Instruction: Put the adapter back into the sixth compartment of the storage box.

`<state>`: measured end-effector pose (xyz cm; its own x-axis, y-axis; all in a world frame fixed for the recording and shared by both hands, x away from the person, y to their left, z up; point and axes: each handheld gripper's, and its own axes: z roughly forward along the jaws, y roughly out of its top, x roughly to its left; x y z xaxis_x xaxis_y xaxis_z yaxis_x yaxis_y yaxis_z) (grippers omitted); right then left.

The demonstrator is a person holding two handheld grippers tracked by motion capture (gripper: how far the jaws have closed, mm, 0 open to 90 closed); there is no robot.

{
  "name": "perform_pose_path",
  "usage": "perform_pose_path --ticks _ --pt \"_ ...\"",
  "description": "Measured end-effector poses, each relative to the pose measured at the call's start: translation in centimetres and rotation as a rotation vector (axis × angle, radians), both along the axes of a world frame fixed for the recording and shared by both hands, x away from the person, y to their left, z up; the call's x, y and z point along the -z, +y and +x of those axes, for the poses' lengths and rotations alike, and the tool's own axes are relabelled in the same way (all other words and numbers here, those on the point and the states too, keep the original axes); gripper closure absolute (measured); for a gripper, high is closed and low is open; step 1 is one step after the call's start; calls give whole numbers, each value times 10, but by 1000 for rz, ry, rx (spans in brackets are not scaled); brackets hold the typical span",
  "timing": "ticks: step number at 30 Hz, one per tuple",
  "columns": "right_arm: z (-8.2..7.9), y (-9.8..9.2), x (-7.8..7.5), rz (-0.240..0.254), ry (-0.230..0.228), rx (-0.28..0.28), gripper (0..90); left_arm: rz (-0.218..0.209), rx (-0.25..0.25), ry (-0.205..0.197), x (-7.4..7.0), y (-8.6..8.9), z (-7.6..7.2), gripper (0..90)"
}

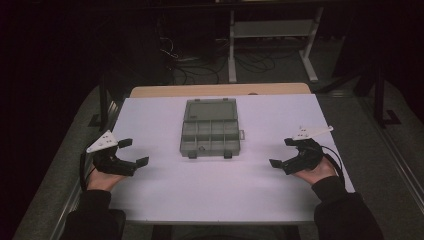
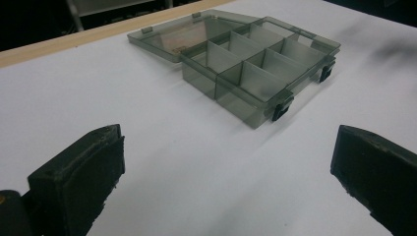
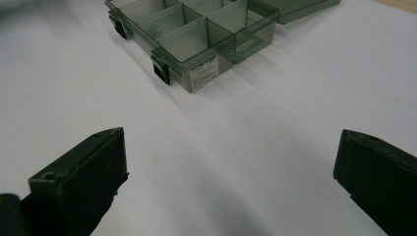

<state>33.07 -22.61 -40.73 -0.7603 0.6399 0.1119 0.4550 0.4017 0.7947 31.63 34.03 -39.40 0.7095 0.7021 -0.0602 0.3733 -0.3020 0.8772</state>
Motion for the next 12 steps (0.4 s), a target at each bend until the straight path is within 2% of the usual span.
perform_pose_path --ticks 7,8,12 --pt "-1 -1 0 5 1 4 0 0 -11 7 3 5 -5 0" --pt "-1 -1 0 5 1 4 0 -10 -7 3 3 8 -7 0" --pt "-1 -1 0 20 3 -11 0 -17 -4 -1 2 10 -6 0"
